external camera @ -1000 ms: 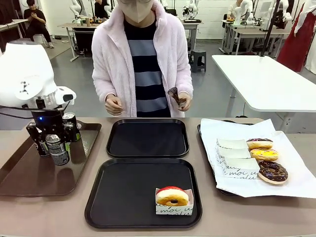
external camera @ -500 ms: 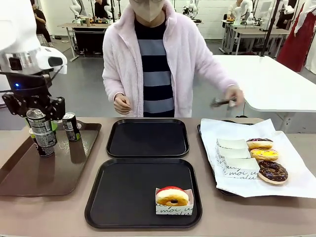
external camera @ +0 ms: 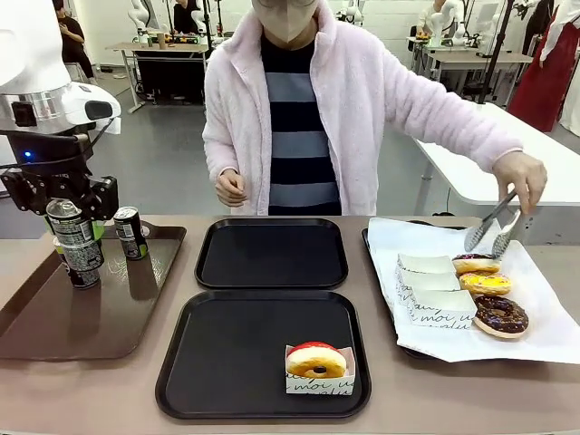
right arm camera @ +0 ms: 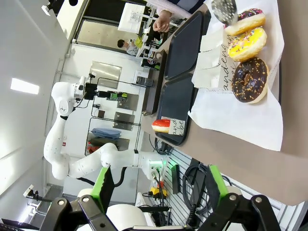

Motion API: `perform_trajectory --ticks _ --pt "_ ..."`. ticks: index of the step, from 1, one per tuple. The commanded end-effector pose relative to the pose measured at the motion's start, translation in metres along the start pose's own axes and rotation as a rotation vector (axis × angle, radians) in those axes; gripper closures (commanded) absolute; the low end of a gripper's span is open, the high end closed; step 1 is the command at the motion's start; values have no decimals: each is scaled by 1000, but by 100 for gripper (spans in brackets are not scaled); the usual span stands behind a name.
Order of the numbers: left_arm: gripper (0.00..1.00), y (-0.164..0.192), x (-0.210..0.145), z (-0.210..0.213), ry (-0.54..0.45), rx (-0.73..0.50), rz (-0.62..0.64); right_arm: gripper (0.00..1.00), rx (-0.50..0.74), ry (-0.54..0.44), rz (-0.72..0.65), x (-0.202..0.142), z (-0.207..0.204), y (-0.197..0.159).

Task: Set up donuts and drinks on trays.
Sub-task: Pick up one Pepsi coke and place it on the Flat Tray.

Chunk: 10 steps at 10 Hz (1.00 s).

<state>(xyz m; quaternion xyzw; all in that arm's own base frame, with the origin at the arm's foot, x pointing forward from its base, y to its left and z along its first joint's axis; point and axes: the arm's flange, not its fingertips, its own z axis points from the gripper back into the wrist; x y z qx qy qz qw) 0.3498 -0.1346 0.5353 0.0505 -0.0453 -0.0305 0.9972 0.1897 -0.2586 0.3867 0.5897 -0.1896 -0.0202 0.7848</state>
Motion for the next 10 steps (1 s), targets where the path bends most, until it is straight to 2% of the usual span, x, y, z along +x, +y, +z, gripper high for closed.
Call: perform_trajectory --ticks 1,2,3,4,5,7,10 --pt "100 0 1 2 -9 4 -3 0 13 -3 14 -1 1 0" --pt "100 0 1 2 -9 4 -3 0 13 -3 14 -1 1 0" --pt "41 0 0 0 1 0 0 0 13 -3 14 -1 1 0" --pt "41 -25 -5 -3 5 -98 -51 0 13 -3 14 -1 1 0" --pt "41 -50 -13 -5 3 -136 -114 0 13 -3 14 -1 1 0" --pt "41 -106 -26 -12 32 -163 -210 0 13 -3 14 -1 1 0" --pt "41 -175 -25 -31 46 -149 -313 0 13 -3 14 -1 1 0"
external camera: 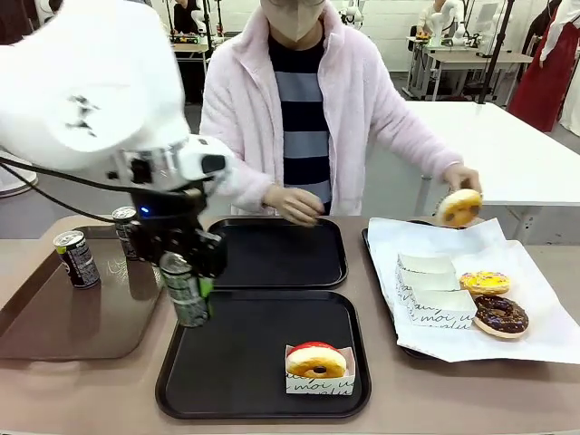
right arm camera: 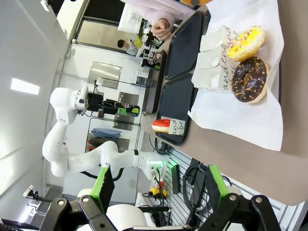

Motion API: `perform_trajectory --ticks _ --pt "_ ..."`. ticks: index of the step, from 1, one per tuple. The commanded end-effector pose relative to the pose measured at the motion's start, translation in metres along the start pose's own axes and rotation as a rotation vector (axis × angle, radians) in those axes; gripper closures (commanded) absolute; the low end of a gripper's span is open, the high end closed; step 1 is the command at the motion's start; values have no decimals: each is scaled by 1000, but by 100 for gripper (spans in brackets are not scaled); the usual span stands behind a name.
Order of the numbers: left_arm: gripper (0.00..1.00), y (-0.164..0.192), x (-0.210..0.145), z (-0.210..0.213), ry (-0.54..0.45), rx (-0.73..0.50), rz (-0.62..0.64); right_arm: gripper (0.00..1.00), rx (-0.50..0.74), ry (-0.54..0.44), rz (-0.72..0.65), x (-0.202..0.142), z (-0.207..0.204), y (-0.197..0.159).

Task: Set up donuts and drinks on trays.
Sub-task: Pick up one Pepsi coke and place it on the Flat Tray.

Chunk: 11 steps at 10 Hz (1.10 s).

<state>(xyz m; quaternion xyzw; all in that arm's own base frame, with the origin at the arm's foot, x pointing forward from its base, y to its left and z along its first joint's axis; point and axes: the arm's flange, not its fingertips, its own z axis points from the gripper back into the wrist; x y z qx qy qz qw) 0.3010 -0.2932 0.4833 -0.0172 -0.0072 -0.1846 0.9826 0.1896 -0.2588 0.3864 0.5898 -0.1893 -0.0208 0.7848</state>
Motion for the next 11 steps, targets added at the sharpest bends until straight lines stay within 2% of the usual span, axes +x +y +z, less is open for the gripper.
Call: perform_trajectory --ticks 1,3,6,11 --pt "41 -19 31 -15 7 3 -36 0 13 -2 15 -1 1 0" --pt "41 -35 45 -45 30 -5 -87 0 13 -2 15 -1 1 0" --pt "41 -38 54 -80 8 33 -124 0 13 -2 15 -1 1 0" --pt "41 -30 59 -103 -49 67 -151 0 13 -2 15 -1 1 0"
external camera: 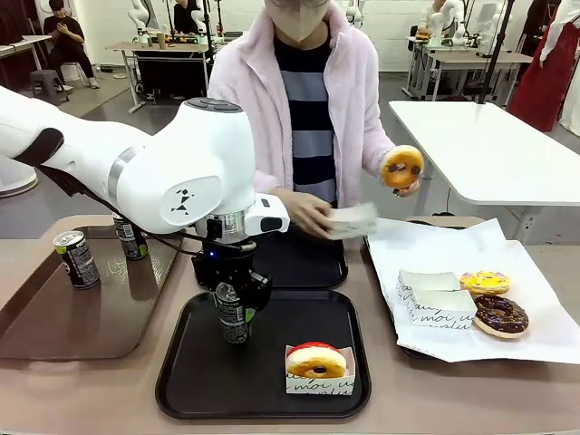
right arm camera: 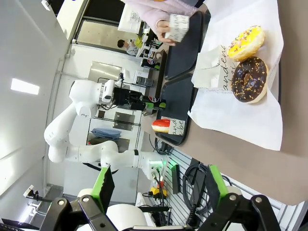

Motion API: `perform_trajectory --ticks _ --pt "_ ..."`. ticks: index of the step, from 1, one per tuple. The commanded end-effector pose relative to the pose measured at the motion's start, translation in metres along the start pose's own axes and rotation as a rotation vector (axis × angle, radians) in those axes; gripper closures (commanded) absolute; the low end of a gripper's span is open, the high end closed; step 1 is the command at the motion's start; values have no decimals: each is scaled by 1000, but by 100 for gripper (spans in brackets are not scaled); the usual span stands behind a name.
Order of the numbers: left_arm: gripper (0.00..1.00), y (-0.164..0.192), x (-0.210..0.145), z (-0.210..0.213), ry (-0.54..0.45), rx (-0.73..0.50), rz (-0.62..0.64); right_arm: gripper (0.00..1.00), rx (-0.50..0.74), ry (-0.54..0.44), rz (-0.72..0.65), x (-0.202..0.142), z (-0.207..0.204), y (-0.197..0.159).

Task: Set up donuts and drinks on trays.
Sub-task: Pick up one Pepsi coke and place it on the Flat Tray.

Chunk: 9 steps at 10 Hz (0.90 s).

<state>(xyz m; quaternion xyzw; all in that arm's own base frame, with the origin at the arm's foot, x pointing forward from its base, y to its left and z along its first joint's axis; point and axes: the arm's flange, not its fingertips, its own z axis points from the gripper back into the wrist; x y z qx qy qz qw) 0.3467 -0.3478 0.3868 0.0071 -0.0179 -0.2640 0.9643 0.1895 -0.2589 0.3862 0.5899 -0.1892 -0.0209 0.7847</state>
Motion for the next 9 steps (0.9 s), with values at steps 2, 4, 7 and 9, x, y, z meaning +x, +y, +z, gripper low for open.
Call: perform_trajectory --ticks 2,4,7,9 --pt "41 5 -1 -10 -30 23 23 0 13 -2 16 -1 1 0" --pt "41 5 0 -13 -18 22 22 0 13 -2 16 -1 1 0" --pt "0 6 0 -11 -15 13 22 0 13 -2 16 -1 1 0" --pt "0 6 0 -9 -16 6 24 0 13 -2 16 -1 1 0"
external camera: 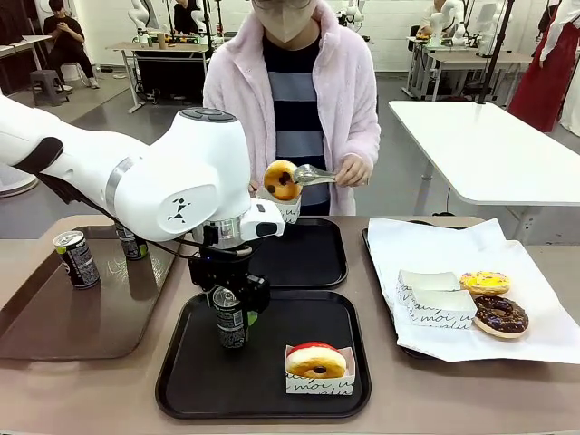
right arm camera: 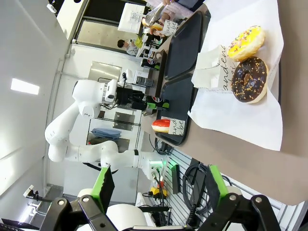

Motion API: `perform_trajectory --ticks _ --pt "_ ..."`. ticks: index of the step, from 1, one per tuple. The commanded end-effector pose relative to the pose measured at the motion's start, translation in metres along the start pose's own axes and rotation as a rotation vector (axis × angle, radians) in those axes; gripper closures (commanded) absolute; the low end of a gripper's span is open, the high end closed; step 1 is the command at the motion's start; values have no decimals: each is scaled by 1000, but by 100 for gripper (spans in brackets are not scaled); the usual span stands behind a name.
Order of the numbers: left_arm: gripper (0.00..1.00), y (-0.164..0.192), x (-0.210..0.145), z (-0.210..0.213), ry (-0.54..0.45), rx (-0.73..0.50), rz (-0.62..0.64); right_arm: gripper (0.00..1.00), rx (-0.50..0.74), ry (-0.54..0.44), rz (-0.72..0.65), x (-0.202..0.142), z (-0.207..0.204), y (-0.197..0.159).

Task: Set up donuts and drinks on trays.
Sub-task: Pick up one Pepsi coke and place it on the Flat Tray.

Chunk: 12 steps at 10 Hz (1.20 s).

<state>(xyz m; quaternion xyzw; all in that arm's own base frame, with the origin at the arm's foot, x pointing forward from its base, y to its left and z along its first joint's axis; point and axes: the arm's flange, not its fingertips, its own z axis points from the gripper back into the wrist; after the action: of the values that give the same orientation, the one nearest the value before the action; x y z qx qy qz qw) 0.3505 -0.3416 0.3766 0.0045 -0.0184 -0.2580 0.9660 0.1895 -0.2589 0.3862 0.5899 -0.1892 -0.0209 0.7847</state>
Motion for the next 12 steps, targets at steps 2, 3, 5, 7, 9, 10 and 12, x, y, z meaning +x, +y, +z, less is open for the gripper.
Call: perform_trajectory --ticks 2,3,5,7,9,10,12 --pt "0 1 -1 10 -19 -2 13 0 13 -2 16 -1 1 0" --pt "0 0 -3 18 -25 -7 16 0 13 -2 16 -1 1 0" --pt "0 -3 -10 37 -30 12 46 0 13 -2 16 -1 1 0" --pt "0 2 -27 81 -42 8 93 0 13 -2 16 -1 1 0" --pt "0 9 -42 112 -47 -27 112 0 13 -2 16 -1 1 0" --pt "0 11 -45 120 -67 -40 107 0 13 -2 16 -1 1 0" --pt "0 13 -48 126 -60 -47 128 0 13 -2 16 -1 1 0"
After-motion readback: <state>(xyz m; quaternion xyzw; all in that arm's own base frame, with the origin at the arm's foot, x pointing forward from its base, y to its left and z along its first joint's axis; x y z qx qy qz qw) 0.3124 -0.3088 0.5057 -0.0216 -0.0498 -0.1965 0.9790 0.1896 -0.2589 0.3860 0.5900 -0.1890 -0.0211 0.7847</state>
